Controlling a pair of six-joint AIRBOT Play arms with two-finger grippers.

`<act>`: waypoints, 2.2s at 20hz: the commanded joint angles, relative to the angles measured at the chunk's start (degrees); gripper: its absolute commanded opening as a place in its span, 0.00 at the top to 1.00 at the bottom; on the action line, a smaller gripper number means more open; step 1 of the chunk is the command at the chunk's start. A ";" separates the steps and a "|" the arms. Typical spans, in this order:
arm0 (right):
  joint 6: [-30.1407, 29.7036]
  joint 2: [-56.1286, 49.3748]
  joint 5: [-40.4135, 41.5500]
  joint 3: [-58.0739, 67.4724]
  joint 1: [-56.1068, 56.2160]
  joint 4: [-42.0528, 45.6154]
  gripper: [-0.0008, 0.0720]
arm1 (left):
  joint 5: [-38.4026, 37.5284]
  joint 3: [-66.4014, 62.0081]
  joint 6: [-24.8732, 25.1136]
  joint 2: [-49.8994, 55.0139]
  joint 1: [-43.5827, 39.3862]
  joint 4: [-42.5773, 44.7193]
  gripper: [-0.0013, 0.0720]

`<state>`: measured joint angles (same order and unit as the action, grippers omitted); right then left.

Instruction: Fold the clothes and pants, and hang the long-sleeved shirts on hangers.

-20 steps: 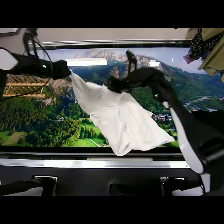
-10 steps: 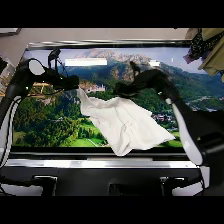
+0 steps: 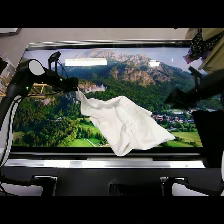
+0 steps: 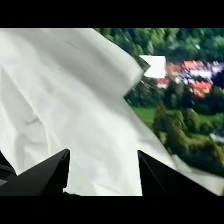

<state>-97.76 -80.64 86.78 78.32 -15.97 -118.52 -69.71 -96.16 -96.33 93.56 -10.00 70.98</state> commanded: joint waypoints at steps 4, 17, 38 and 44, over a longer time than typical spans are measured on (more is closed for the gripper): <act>0.07 6.93 -0.76 -23.15 -8.11 6.01 0.31 | -2.08 0.02 0.07 0.04 0.04 0.02 0.96; -1.46 7.06 -16.52 -35.10 -8.11 2.32 0.35 | -2.75 0.02 0.26 0.24 0.04 0.04 0.96; 1.75 35.28 -20.04 1.25 3.37 -0.39 0.94 | -3.39 -10.91 0.26 -19.63 9.99 0.02 0.96; 6.69 45.81 -19.74 16.92 3.37 5.20 0.94 | -3.67 -11.93 -3.39 -38.29 10.97 0.02 0.96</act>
<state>-94.11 -39.42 67.07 88.64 -12.64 -116.62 -73.36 -107.42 -97.45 63.00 0.43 70.89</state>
